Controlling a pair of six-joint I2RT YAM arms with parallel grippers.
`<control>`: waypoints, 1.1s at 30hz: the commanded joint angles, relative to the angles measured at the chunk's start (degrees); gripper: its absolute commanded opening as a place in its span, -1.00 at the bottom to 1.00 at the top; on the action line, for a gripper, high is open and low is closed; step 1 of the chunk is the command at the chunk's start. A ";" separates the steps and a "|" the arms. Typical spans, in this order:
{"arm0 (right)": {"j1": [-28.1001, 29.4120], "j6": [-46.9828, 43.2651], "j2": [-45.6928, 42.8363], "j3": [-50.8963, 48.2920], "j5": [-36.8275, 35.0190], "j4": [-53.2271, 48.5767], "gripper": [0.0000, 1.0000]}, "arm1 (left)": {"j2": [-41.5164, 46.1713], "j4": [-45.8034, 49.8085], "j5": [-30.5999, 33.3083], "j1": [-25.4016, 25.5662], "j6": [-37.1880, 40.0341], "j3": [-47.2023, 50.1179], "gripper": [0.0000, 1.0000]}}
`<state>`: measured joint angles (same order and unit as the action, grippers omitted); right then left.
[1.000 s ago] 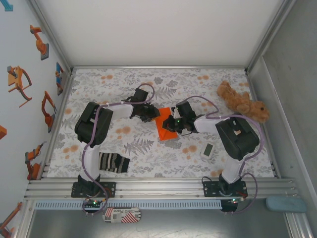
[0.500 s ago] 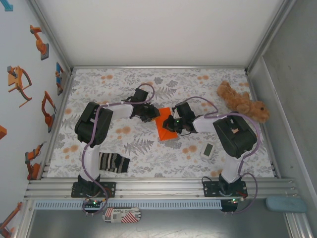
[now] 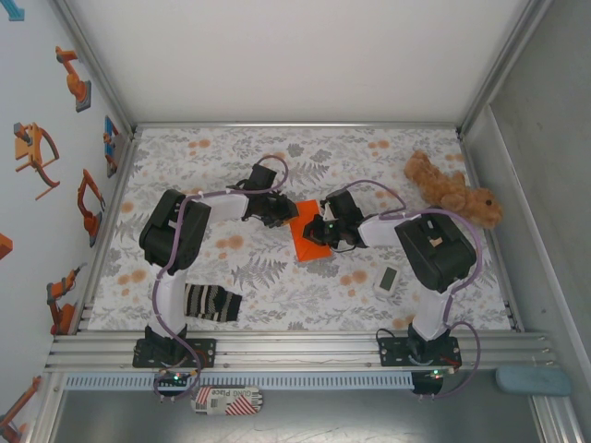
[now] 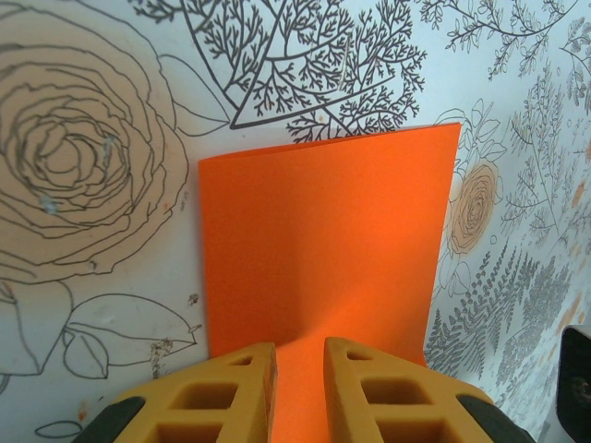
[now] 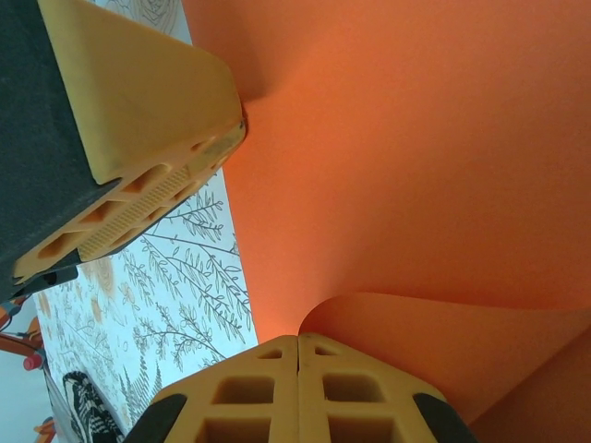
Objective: Fold a paper plane with a square sheet of paper (pick it up from the middle)
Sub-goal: Fold the triangle a second time at the center of the table.
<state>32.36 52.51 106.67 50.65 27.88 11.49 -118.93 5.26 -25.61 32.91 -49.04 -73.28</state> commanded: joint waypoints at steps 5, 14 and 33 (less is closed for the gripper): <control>0.33 0.50 1.15 1.21 0.55 2.48 -1.00 | -2.95 3.81 0.29 -0.12 0.52 0.41 -0.58; 0.34 1.84 1.96 0.59 1.42 5.23 -1.00 | -3.01 3.86 0.29 -0.12 0.48 0.46 -0.58; 0.31 1.54 1.96 0.94 -0.54 2.72 -1.00 | -3.09 3.97 0.42 -0.12 0.43 0.65 -0.58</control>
<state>32.36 54.02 108.31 50.65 28.88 14.83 -119.22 5.17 -26.59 32.56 -49.04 -73.30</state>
